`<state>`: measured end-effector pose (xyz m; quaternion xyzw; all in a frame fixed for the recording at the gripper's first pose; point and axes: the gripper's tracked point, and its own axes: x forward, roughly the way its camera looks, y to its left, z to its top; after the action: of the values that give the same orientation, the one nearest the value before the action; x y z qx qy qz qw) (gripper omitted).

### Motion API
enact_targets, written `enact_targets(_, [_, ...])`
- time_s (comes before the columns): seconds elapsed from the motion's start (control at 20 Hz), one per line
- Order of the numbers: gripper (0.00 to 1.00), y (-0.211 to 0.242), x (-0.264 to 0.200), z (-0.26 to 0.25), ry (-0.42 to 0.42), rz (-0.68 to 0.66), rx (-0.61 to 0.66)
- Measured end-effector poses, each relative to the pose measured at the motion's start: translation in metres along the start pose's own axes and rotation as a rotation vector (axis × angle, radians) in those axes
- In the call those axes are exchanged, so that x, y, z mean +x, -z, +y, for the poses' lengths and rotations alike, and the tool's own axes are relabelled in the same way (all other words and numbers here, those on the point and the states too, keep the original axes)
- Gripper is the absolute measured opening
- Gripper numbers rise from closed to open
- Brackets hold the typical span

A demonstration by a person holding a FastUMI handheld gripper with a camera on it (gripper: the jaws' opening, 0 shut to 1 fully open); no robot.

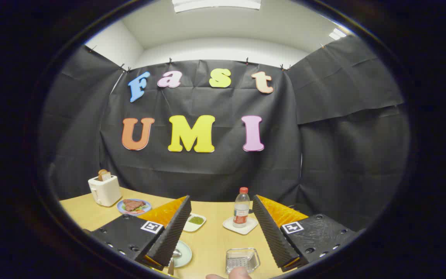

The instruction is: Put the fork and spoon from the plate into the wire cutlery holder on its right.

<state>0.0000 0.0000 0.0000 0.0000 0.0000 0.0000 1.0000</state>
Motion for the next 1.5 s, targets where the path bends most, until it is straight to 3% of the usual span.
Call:
enact_targets(1.0, [0.95, 0.006, 0.004, 0.017, -0.034, 0.040, 0.008])
enact_targets(1.25, [0.95, 0.037, 0.009, 0.041, -0.098, 0.192, -0.061])
enact_targets(1.5, [0.96, 0.087, -0.001, 0.074, -0.210, 0.480, -0.126])
